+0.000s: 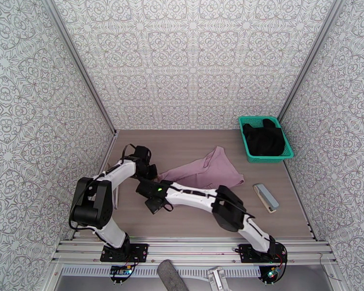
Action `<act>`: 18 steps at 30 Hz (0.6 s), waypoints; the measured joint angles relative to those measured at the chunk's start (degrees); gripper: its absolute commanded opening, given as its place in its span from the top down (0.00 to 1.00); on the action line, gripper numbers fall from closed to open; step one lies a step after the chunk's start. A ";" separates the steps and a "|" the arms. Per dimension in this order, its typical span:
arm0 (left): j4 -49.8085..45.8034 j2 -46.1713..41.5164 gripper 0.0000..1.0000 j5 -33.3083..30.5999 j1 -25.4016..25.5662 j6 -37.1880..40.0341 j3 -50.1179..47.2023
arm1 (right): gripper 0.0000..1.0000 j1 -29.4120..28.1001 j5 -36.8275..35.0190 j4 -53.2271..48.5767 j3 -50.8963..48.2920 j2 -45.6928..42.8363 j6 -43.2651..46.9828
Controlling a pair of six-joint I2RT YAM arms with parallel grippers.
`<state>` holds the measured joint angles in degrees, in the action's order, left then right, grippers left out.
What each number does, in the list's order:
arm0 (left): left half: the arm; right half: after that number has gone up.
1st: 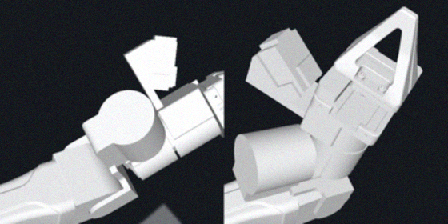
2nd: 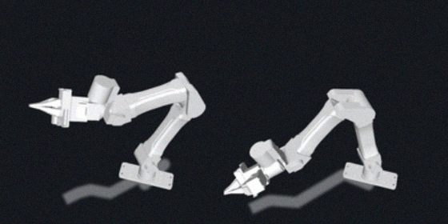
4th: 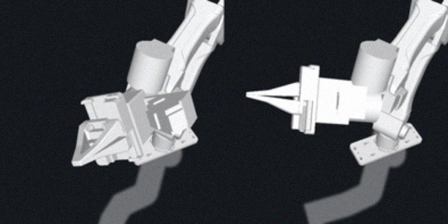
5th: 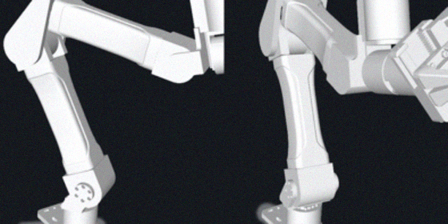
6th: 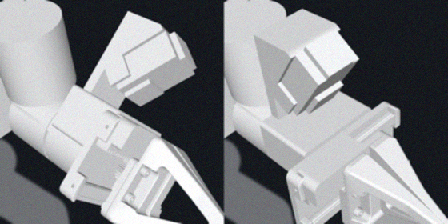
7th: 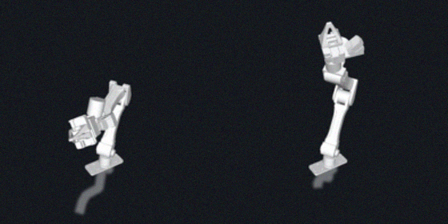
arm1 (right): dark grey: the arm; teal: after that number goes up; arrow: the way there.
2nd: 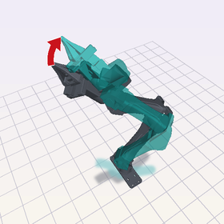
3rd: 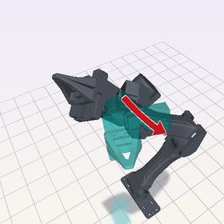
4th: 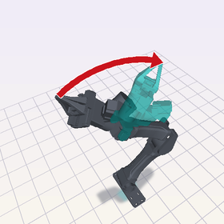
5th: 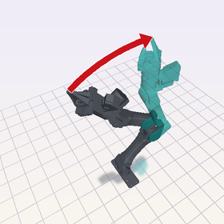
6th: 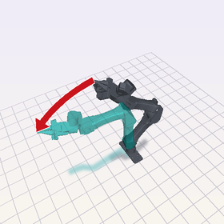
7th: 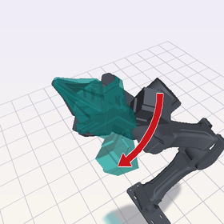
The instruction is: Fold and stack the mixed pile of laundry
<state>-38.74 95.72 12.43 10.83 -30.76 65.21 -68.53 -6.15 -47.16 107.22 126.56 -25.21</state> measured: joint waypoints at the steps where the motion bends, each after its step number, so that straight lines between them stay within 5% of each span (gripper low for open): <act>1: -0.55 -0.17 1.00 0.00 0.74 0.07 1.66 | 1.00 0.31 -0.55 0.63 -2.23 -2.43 -0.37; 9: -4.11 1.38 1.00 0.22 8.22 0.46 13.64 | 1.00 4.92 -6.08 3.96 -16.55 -16.98 -2.78; 18: -5.18 12.87 1.00 1.97 14.34 0.39 26.47 | 1.00 10.58 -12.31 4.44 -30.73 -26.23 -5.11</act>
<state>-43.92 108.60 14.39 25.17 -30.37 91.68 -57.95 -18.46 -42.72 76.49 100.33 -30.33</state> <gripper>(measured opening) 0.082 0.051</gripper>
